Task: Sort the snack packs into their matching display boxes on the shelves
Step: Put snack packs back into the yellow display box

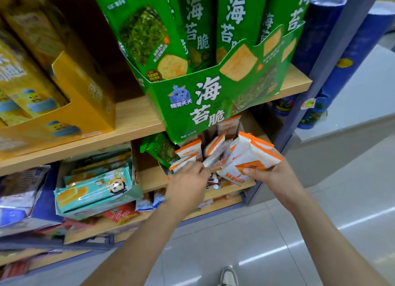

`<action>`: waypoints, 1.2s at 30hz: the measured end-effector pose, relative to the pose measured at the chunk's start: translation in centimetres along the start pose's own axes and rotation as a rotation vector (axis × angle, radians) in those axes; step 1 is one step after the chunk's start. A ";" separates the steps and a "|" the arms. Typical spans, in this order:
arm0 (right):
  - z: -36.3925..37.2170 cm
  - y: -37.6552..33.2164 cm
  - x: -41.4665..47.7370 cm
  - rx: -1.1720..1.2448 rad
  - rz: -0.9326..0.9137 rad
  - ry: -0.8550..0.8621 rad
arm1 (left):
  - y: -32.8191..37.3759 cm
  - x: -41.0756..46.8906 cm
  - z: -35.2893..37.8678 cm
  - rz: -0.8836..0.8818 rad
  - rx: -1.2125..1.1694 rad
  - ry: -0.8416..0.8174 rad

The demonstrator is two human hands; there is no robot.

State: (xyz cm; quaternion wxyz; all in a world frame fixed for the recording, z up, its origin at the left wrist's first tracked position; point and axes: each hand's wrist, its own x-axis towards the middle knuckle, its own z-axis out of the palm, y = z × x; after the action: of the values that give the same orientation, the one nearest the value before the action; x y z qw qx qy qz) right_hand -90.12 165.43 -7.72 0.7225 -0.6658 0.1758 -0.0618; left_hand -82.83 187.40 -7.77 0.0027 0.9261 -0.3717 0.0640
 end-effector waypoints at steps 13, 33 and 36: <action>-2.9 -0.5 0.5 0.084 0.010 -0.039 | -1.5 1.6 1.3 -0.231 0.098 -0.215; 0.2 -2.2 3.6 -0.014 -0.105 -0.058 | 0.5 5.6 0.9 -0.435 -0.718 -0.036; 0.0 -2.4 4.2 -0.082 -0.095 -0.108 | 0.2 6.2 0.2 -0.470 -0.931 -0.037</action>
State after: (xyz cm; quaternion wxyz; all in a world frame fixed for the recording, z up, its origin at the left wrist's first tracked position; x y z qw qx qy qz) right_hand -85.87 163.86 -6.12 0.6992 -0.7049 0.1072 -0.0527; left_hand -78.51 182.91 -7.19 0.4221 0.8862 -0.1430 -0.1268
